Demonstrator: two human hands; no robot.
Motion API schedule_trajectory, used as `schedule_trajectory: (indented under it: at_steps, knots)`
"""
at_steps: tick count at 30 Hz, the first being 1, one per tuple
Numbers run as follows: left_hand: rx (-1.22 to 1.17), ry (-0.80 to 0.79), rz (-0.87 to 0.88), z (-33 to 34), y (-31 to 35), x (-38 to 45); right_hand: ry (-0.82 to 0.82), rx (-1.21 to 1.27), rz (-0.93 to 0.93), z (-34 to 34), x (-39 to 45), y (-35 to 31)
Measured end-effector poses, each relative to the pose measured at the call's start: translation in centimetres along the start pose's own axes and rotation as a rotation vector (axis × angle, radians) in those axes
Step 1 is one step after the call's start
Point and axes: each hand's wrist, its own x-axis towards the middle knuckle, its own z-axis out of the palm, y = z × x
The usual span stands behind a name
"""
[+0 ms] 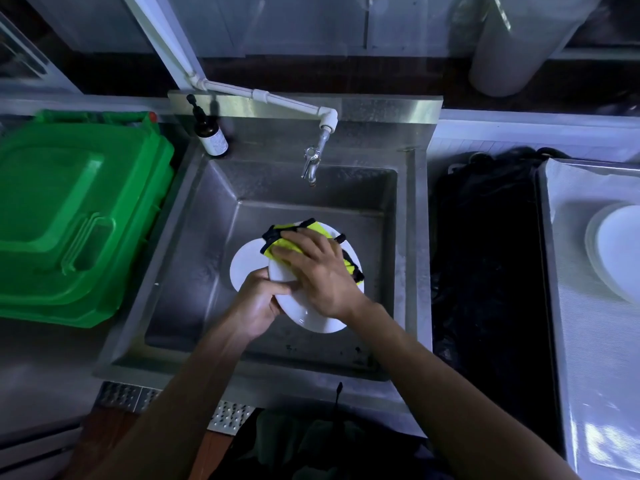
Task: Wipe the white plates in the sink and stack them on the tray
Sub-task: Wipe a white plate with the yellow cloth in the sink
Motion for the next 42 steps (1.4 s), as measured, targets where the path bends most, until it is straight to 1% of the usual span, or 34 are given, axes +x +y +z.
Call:
schedule_trajectory:
  at_steps: [3, 5, 10, 17, 23, 27, 32, 37, 42]
  knots:
    - [0.007, 0.019, 0.001, -0.2, -0.3, -0.1, -0.021, 0.062, -0.012, 0.6, -0.5, 0.6]
    - [0.015, 0.012, 0.0, -0.3, -0.2, -0.2, 0.01, 0.071, -0.007, 0.7, -0.4, 1.1]
    - [0.006, 0.004, 0.007, -0.4, 0.3, -0.3, 0.057, -0.024, 0.006, 0.5, 0.7, 2.4]
    - [0.012, 0.017, 0.039, 0.2, 0.5, -0.4, 0.089, -0.025, 0.158, 0.3, 1.7, 3.6]
    - [0.005, 0.064, 0.078, 0.7, -0.2, -0.6, 0.097, 0.071, 0.38, 0.8, 1.6, 4.9]
    - [-0.044, 0.065, 0.099, 0.6, -0.5, -0.4, 0.124, 0.126, 0.469, 1.1, 1.2, 5.1]
    - [-0.159, 0.12, 0.121, 0.2, -0.6, 0.4, 0.144, 0.161, 0.556, 1.3, 0.5, 5.4]
    - [-0.238, 0.159, 0.131, 0.5, -0.2, 1.0, 0.254, 0.176, 0.571, 1.9, 0.1, 4.0]
    - [-0.274, 0.191, 0.111, 1.2, 0.7, 1.6, 0.276, 0.087, 0.524, 3.3, -0.4, 1.5]
